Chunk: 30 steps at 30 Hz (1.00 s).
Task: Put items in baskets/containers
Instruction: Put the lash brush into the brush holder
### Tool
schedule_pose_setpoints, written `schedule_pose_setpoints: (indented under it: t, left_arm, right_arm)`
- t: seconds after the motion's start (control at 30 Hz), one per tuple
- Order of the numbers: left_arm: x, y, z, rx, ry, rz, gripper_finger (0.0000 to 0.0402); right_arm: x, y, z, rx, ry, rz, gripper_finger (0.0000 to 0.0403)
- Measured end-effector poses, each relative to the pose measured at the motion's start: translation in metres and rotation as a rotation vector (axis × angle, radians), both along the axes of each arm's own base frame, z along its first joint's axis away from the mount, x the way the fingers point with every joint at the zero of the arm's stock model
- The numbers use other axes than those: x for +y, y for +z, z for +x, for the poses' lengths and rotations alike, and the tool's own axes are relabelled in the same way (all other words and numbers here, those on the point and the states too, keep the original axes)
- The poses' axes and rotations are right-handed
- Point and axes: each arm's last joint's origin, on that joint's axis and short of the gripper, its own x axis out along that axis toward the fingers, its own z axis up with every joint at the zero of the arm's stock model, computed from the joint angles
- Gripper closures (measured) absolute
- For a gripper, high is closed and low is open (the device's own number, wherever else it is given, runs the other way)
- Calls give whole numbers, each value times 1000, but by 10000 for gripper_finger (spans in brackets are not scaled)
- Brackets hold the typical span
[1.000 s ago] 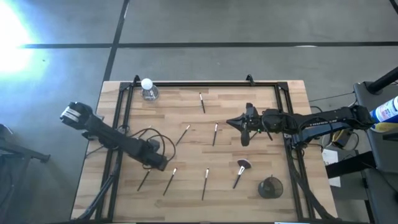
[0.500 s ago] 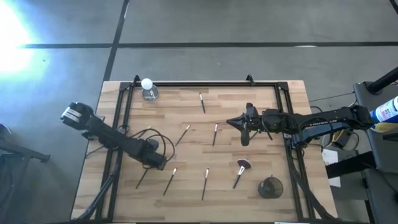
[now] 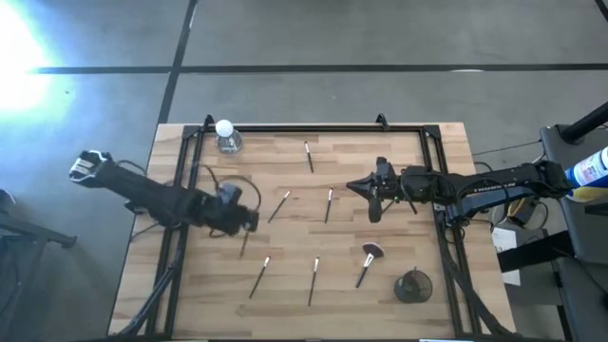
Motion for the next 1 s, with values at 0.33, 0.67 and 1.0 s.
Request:
schedule_pose_setpoints:
  t: [0.33, 0.67, 1.0]
  left_arm:
    - [72, 34, 42, -556, -158, 350, 401]
    - [102, 32, 108, -835, -358, 450, 401]
    - [105, 65, 154, -936, -504, 505, 401]
  right_arm:
    - [0, 23, 4, -71, 1, 52, 394]
    - [6, 41, 6, -55, -4, 241, 382]
    - [9, 60, 30, 102, -98, 341, 291]
